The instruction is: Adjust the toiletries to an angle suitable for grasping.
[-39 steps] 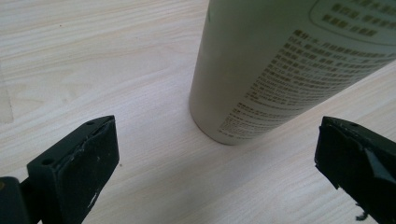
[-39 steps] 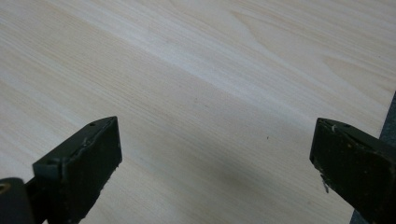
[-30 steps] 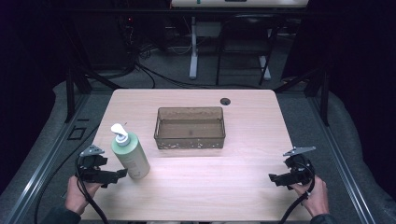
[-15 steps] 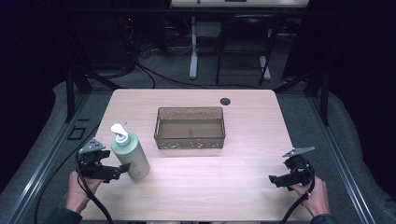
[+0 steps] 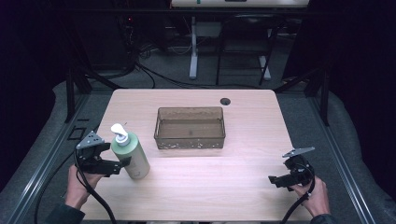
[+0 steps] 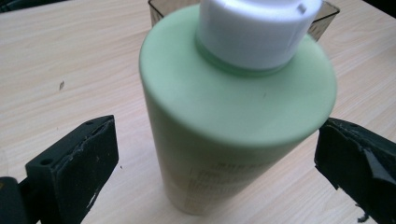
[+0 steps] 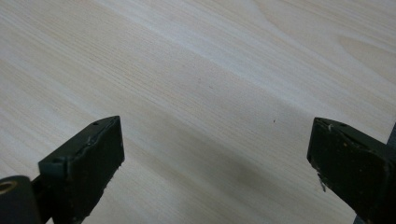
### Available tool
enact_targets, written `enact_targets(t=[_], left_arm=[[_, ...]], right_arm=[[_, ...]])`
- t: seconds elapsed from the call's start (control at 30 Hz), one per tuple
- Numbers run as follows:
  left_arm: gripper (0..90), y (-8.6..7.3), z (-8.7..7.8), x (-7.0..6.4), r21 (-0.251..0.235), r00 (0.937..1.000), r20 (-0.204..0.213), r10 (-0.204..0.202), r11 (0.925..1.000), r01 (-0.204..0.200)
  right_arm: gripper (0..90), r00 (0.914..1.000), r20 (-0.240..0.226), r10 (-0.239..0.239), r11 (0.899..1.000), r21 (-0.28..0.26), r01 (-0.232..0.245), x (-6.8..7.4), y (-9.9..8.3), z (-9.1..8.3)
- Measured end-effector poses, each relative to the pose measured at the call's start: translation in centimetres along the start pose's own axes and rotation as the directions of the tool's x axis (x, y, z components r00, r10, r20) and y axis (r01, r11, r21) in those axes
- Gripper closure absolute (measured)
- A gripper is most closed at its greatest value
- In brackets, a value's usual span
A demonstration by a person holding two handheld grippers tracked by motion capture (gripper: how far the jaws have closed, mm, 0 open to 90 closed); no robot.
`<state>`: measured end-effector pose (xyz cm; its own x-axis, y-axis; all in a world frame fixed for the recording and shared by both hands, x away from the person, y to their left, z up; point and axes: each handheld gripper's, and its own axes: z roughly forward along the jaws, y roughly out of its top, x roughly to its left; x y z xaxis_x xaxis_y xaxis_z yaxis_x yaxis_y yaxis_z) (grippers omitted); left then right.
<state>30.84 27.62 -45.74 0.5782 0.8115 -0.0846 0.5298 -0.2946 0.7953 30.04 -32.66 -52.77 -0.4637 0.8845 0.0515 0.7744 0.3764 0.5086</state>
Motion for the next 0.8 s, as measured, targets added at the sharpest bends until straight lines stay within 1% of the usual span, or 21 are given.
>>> enact_targets(t=[0.1,0.2,0.23,0.27,0.3,0.33,0.37,0.4,0.47,0.5,0.57,0.6,0.63,0.7,0.73,0.8], left_arm=[[0.0,0.6,0.4,-0.1,-0.002,0.9999,-0.01,0.011,0.9999,-0.011],[0.3,1.0,0.8,-0.1,-0.004,0.9998,-0.002,0.018,0.9998,-0.018],[1.3,1.1,0.9,-0.1,-0.005,0.9997,-0.003,0.023,0.9997,-0.023],[7.0,1.2,1.0,-0.1,-0.008,0.9995,0.01,0.031,0.9995,-0.031],[7.0,1.2,1.0,-0.2,-0.014,0.9996,0.004,0.03,0.9995,-0.03],[11.0,1.3,1.2,-0.5,-0.016,0.999,-0.004,0.045,0.9988,-0.045],[11.0,1.3,1.2,-0.5,-0.016,0.999,-0.004,0.045,0.9988,-0.045],[11.2,1.3,1.3,-0.7,-0.015,0.9985,-0.021,0.051,0.9985,-0.052],[11.4,1.3,1.3,-0.7,-0.018,0.9986,-0.022,0.049,0.9986,-0.049],[11.7,1.3,1.4,-0.9,-0.026,0.9986,-0.03,0.043,0.9987,-0.044],[11.7,1.3,1.5,-1.1,-0.025,0.9986,-0.035,0.041,0.9988,-0.042],[11.8,1.5,1.7,-1.4,-0.023,0.9984,-0.044,0.036,0.999,-0.037],[11.8,1.5,1.7,-1.4,-0.023,0.9984,-0.044,0.036,0.999,-0.037],[11.8,1.9,2.3,-2.0,-0.02,0.9984,-0.047,0.031,0.9993,-0.032],[11.8,1.9,2.3,-2.0,-0.02,0.9984,-0.047,0.031,0.9993,-0.032],[11.8,2.1,2.7,-2.6,-0.021,0.9985,-0.046,0.03,0.9993,-0.031]], right_arm=[[3.3,1.0,-0.001,-0.002,1.0,0.004,0.002,0.1,0.0,0.1],[3.4,1.0,-0.004,-0.006,1.0,0.008,0.006,0.1,0.0,0.1],[3.4,1.0,0.001,-0.008,1.0,0.008,0.008,0.1,0.0,0.1],[3.5,1.0,-0.005,0.0,1.0,0.005,0.0,0.0,0.0,0.1],[3.5,1.0,-0.005,0.0,1.0,0.005,0.0,0.0,0.0,0.1],[3.5,1.0,-0.007,0.0,1.0,0.004,0.0,0.0,0.0,0.1],[3.8,1.0,-0.007,-0.001,1.0,0.004,0.001,0.0,0.0,0.0],[4.0,1.0,-0.005,-0.002,1.0,0.004,0.002,0.0,0.0,0.0],[4.0,1.0,-0.008,-0.001,1.0,0.003,0.001,0.0,0.0,0.0],[4.1,1.0,-0.005,-0.002,1.0,0.004,0.002,0.0,0.0,0.0],[4.2,1.0,-0.006,-0.002,1.0,0.004,0.002,0.0,0.0,0.1],[4.4,0.9999,-0.011,-0.005,1.0,0.002,0.005,0.1,0.1,0.1],[4.4,0.9999,-0.011,-0.005,1.0,0.002,0.005,0.1,0.1,0.1],[4.7,0.9999,-0.008,-0.01,1.0,0.005,0.01,0.2,0.1,0.1],[4.7,0.9999,-0.008,-0.01,1.0,0.005,0.01,0.2,0.1,0.1],[4.8,0.9999,-0.009,-0.011,1.0,0.005,0.011,0.2,0.1,0.1]])
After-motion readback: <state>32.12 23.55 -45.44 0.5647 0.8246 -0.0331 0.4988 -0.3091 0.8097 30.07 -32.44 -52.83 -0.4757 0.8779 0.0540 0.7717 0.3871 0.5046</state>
